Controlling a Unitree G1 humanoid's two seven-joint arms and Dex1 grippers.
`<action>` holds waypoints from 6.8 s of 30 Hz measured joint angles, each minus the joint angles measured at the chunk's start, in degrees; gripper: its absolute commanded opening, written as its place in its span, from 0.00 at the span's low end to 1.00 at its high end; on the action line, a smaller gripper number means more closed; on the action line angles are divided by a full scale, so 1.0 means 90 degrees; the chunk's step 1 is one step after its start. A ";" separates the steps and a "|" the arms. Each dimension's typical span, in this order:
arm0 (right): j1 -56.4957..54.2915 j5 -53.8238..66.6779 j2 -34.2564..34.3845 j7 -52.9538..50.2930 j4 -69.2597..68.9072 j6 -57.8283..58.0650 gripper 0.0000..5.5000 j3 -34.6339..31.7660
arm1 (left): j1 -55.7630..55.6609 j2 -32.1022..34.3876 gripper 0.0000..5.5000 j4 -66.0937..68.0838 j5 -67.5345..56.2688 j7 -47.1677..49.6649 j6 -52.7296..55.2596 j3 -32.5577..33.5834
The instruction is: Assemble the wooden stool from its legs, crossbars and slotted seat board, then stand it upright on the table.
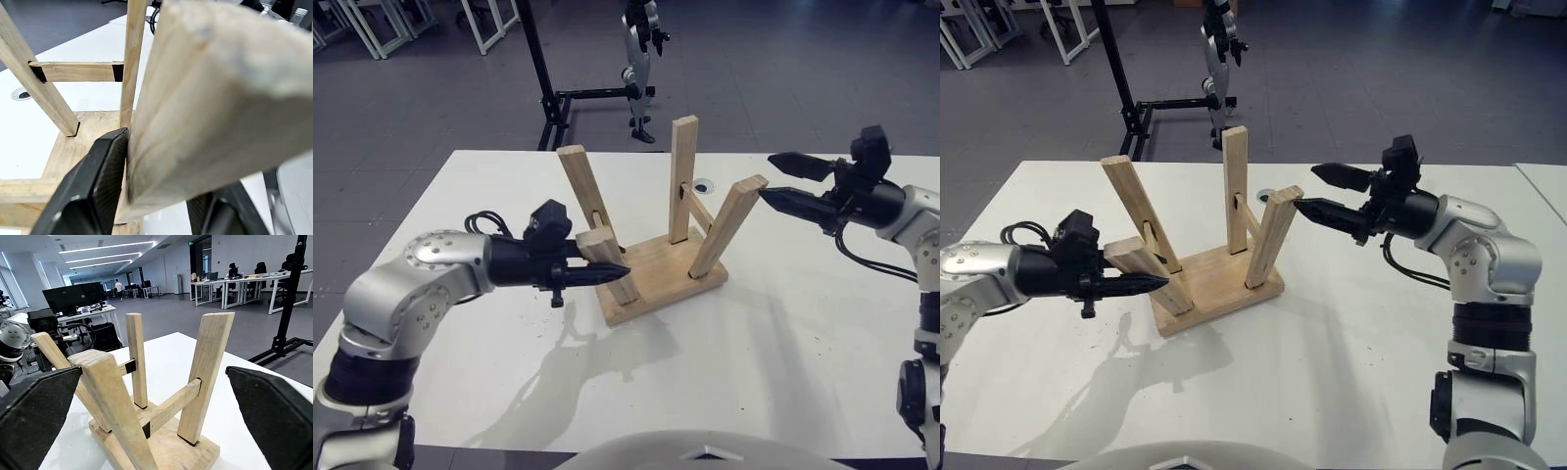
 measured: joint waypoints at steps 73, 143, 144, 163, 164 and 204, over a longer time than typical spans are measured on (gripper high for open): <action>-0.0535 0.3711 0.0691 -0.2947 0.1487 0.5523 0.84 0.0393 | -0.1489 -0.1306 0.70 0.3990 -0.0411 -0.1014 0.1911 -0.0049; 0.2195 0.1519 -0.0669 -0.1021 -0.3407 0.2733 0.36 0.0762 | 0.1281 -0.0371 0.33 0.1147 0.0610 -0.1723 -0.0028 0.0196; 0.2149 0.1657 -0.0706 -0.1005 -0.3365 0.2846 0.36 0.0700 | 0.1203 -0.0362 0.33 0.1120 0.0499 -0.1707 0.0177 0.0236; -0.0872 0.7633 -0.1985 -0.2915 0.0782 0.5239 0.35 0.2208 | -0.0376 -0.0197 0.33 0.1765 -0.3702 -0.0156 0.4509 0.1286; -0.1146 0.7650 -0.2077 -0.2738 0.1060 0.5396 0.35 0.2479 | -0.0454 -0.0193 0.33 0.1989 -0.3800 -0.0108 0.4679 0.1312; -0.3160 0.3241 -0.0035 -0.4125 0.6043 0.5700 0.99 0.0086 | -0.3430 -0.0697 0.78 0.7097 -0.0384 -0.0605 0.3507 0.1048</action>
